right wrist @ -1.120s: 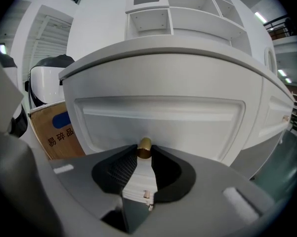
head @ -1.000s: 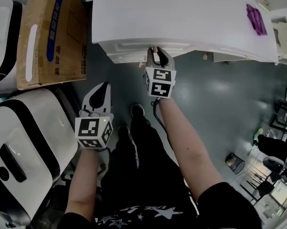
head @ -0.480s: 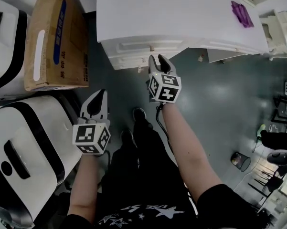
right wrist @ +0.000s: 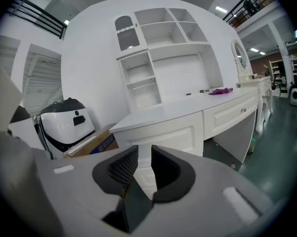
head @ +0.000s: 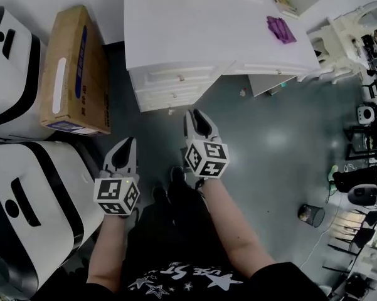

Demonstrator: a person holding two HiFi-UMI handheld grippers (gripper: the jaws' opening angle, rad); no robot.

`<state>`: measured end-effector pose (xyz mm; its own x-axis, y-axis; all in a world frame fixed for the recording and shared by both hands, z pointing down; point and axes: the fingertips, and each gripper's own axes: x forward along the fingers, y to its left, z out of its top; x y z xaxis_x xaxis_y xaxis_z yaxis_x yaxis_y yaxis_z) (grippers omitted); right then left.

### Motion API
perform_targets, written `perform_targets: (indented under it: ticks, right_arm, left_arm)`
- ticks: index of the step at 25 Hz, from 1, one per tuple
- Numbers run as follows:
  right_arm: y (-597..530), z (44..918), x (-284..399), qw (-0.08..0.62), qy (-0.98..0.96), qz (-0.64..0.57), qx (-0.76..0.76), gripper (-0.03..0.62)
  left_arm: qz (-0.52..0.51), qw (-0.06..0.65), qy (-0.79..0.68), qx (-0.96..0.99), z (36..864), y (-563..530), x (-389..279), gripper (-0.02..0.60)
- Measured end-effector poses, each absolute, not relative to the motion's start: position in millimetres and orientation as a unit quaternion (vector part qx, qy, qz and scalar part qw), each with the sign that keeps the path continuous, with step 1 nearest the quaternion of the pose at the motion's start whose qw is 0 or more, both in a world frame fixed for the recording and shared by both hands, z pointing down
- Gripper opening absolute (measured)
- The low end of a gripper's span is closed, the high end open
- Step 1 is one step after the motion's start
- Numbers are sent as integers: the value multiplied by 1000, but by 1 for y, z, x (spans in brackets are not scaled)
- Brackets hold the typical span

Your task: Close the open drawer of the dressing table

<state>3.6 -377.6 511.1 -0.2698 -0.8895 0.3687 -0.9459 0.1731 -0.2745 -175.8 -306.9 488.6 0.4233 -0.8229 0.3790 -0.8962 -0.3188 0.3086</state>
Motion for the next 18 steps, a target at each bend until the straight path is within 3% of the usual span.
perform_targets:
  ticks: [6, 18]
  right_arm:
    - [-331, 477, 10, 78, -774, 204, 594, 67]
    - [-237, 448, 66, 37, -782, 193, 591, 39]
  left_arm:
    - [76, 249, -514, 817, 469, -280, -164, 9]
    - [49, 218, -525, 821, 438, -228, -109, 9]
